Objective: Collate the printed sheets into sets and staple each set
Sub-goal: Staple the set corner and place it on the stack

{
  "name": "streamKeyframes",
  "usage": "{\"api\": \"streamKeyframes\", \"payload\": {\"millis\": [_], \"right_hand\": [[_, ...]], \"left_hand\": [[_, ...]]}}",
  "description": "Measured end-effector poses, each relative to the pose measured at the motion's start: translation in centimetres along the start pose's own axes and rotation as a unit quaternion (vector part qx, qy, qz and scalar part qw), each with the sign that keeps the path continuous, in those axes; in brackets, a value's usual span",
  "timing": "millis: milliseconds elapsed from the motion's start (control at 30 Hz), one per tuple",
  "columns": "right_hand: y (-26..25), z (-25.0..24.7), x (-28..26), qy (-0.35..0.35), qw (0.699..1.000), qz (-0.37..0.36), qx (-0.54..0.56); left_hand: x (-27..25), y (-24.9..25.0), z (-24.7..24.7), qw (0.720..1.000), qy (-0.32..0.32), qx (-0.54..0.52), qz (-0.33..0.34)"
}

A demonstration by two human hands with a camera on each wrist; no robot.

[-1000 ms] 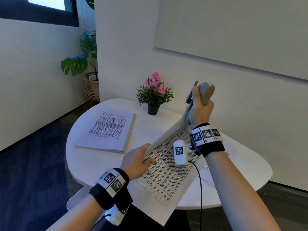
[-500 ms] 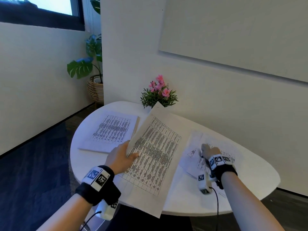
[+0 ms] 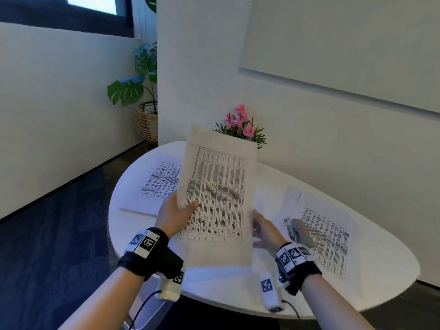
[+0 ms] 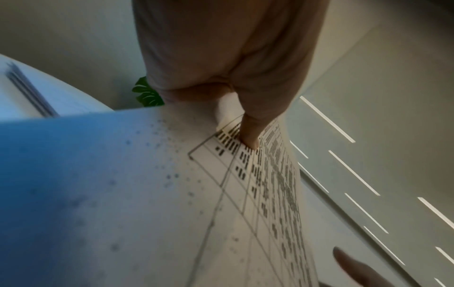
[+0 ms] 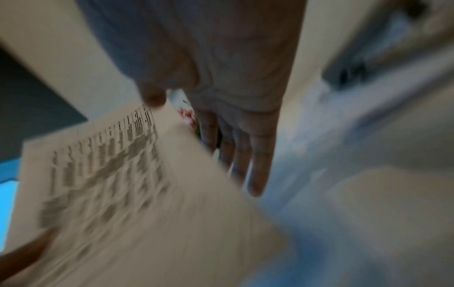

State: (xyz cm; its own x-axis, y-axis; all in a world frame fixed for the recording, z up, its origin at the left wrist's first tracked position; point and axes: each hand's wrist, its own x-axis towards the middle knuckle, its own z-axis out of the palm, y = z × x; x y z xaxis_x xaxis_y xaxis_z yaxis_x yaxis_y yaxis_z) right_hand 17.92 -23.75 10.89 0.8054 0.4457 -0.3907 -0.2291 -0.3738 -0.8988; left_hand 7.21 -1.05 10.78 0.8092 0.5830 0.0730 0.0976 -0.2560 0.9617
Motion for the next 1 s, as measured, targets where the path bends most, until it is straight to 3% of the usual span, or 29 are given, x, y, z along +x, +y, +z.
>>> {"api": "streamKeyframes", "payload": {"millis": [67, 200, 367, 467, 633, 733, 1000], "right_hand": [[0.5, 1.9, -0.2, -0.021, 0.999, -0.009, -0.046], [-1.0, 3.7, 1.1, 0.029, 0.987, -0.071, -0.144], [-4.0, 5.8, 5.3, 0.065, 0.985, -0.105, -0.116], [-4.6, 7.8, 9.4, 0.049, 0.994, -0.069, -0.066], [-4.1, 12.3, 15.8, 0.018, 0.997, -0.011, -0.074], [-5.1, 14.8, 15.7, 0.047, 0.993, 0.005, -0.11], [-3.9, 17.5, 15.7, 0.046, 0.973, 0.039, -0.223]], "left_hand": [[0.6, -0.5, -0.8, 0.999, 0.028, -0.035, -0.013], [1.7, -3.3, -3.4, 0.999, 0.039, 0.008, -0.01], [1.5, -9.7, -7.5, 0.981, 0.131, 0.133, -0.06], [0.6, -13.4, -9.2, 0.952, 0.194, 0.22, -0.091], [-0.7, -15.7, -8.7, 0.948, 0.186, 0.235, -0.106], [-0.7, -16.1, -8.2, 0.952, 0.185, 0.217, -0.109], [-0.8, -16.4, -8.0, 0.956, 0.204, 0.184, -0.098]]}}
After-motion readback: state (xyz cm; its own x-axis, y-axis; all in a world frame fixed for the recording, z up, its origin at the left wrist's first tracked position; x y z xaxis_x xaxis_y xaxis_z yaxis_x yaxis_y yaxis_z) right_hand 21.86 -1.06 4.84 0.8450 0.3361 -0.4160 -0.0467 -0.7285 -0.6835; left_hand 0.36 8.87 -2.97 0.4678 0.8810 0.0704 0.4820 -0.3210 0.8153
